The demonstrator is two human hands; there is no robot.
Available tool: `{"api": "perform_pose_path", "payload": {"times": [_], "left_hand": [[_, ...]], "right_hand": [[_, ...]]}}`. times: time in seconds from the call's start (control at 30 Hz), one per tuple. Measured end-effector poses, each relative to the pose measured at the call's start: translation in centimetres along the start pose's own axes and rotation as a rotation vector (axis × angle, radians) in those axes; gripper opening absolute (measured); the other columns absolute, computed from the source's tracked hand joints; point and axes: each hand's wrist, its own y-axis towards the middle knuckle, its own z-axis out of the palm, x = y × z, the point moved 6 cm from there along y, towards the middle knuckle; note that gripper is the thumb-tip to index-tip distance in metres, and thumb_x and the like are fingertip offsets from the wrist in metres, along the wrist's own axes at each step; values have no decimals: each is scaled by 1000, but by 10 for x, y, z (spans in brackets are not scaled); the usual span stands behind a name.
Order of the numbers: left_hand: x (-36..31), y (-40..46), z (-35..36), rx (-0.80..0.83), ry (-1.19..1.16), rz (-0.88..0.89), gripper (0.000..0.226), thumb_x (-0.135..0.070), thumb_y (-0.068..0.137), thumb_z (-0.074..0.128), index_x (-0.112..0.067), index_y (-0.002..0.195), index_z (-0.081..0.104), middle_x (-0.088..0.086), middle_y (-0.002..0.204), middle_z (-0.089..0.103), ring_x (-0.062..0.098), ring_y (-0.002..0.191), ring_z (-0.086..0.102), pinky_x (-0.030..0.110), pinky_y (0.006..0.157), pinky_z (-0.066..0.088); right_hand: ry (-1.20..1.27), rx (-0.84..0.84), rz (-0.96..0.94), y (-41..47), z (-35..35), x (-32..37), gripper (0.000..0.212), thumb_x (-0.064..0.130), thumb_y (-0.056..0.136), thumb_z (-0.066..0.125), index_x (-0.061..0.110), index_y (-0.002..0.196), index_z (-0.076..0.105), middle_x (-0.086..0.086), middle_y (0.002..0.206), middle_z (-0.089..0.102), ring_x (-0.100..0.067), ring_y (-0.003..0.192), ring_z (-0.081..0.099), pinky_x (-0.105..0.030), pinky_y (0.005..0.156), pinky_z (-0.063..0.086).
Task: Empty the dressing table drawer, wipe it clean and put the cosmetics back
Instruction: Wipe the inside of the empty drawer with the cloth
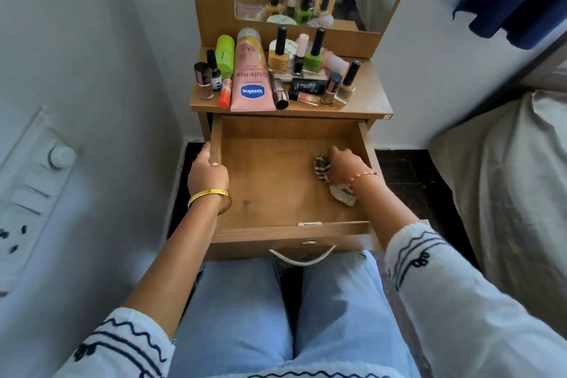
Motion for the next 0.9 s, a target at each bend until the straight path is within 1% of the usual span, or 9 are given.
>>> {"api": "perform_pose_path", "payload": {"times": [0.07, 0.17, 0.27, 0.43, 0.5, 0.57, 0.67, 0.8, 0.9], "left_hand": [[0, 0, 1, -3, -5, -4, 51, -3, 96, 30, -22, 143, 33, 2, 147, 39, 28, 129, 44, 30, 99, 40], [0, -1, 0, -2, -46, -11, 52, -2, 96, 30, -24, 142, 34, 1, 147, 40, 25, 125, 47, 22, 85, 38], [2, 2, -1, 1, -80, -19, 52, -1, 95, 31, -23, 142, 36, 0, 147, 40, 25, 127, 46, 24, 89, 40], [6, 7, 1, 27, -146, -43, 57, 3, 91, 30, -23, 141, 37, -1, 146, 41, 23, 125, 47, 20, 84, 35], [7, 8, 2, 26, -145, -39, 58, 3, 90, 31, -24, 141, 38, 0, 145, 41, 23, 126, 47, 21, 89, 37], [8, 9, 2, 30, -138, -27, 57, 2, 90, 32, -23, 140, 39, 0, 145, 42, 23, 128, 46, 21, 93, 35], [8, 11, 1, 35, -121, -28, 54, 0, 92, 33, -22, 140, 38, 1, 145, 42, 24, 127, 45, 18, 91, 31], [8, 8, 2, 32, -128, -30, 50, -1, 94, 34, -21, 140, 38, 1, 145, 42, 24, 131, 42, 25, 105, 32], [8, 10, 3, 23, -129, -30, 49, -3, 96, 34, -22, 140, 38, 1, 145, 41, 24, 131, 42, 27, 104, 35]], "right_hand": [[-39, 78, -36, -11, 9, -4, 61, 10, 85, 63, 10, 138, 32, -19, 129, 49, -36, 116, 53, -44, 97, 48], [-72, 217, -48, -29, 28, 6, 63, 13, 83, 66, 6, 137, 34, -17, 129, 52, -34, 119, 51, -40, 96, 45], [-150, 271, -97, -39, 35, 20, 61, 10, 80, 68, 5, 134, 40, -15, 130, 52, -32, 120, 51, -38, 95, 45], [-127, 180, -339, -58, 34, 72, 45, 16, 80, 67, 11, 122, 51, -13, 119, 60, -29, 108, 58, -31, 77, 46], [12, 172, -467, -66, 39, 108, 40, 18, 84, 65, 12, 121, 52, -11, 118, 60, -27, 106, 57, -28, 76, 43], [142, 177, -519, -64, 43, 139, 35, 14, 86, 62, 11, 120, 54, -10, 115, 61, -25, 105, 58, -27, 79, 43], [159, 120, -512, -38, 35, 162, 28, 11, 85, 62, 9, 113, 60, -12, 109, 65, -26, 99, 62, -29, 77, 47], [215, -64, -451, 2, 7, 154, 29, 17, 92, 54, 7, 119, 60, -16, 114, 64, -31, 105, 60, -34, 86, 49], [250, -196, -409, 20, -3, 152, 32, 16, 93, 50, 8, 123, 57, -18, 119, 62, -34, 107, 59, -40, 90, 49]]}}
